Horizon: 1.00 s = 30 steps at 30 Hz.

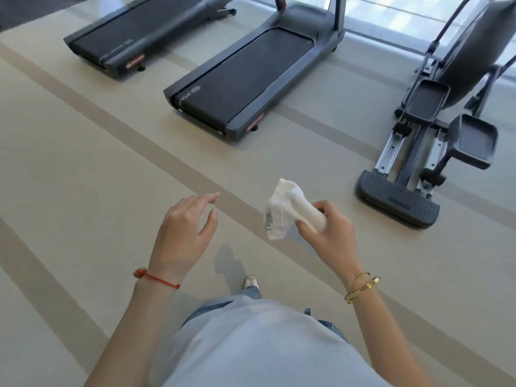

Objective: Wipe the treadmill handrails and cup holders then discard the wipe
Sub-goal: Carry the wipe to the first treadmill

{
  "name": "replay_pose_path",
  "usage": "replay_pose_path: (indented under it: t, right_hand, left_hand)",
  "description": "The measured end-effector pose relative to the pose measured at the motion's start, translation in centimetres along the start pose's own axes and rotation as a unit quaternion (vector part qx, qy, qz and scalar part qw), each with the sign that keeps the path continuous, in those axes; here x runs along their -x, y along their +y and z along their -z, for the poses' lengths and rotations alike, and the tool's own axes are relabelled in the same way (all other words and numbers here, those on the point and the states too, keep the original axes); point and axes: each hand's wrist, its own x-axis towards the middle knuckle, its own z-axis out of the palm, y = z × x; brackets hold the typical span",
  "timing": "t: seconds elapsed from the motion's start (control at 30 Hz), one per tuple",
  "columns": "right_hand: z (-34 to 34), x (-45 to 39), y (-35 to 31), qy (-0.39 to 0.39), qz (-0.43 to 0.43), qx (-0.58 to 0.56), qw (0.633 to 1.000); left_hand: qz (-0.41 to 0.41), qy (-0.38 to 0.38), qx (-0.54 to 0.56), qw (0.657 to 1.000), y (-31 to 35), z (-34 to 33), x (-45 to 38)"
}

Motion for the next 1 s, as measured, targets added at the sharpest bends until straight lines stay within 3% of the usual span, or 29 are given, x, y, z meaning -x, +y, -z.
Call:
replay_pose_path:
  t: [0.43,1.0]
  right_hand:
    - [-1.4,-24.8,1.5,0.036,-0.018,-0.001,0.999]
    - [3.5,-64.5,5.3,0.031,0.025,0.005,0.999]
  left_hand:
    - [-0.049,-0.046,-0.003,0.998,-2.6,-5.7,-26.7]
    - [-0.032,0.001,0.025,0.999,0.1,-15.9,-62.9]
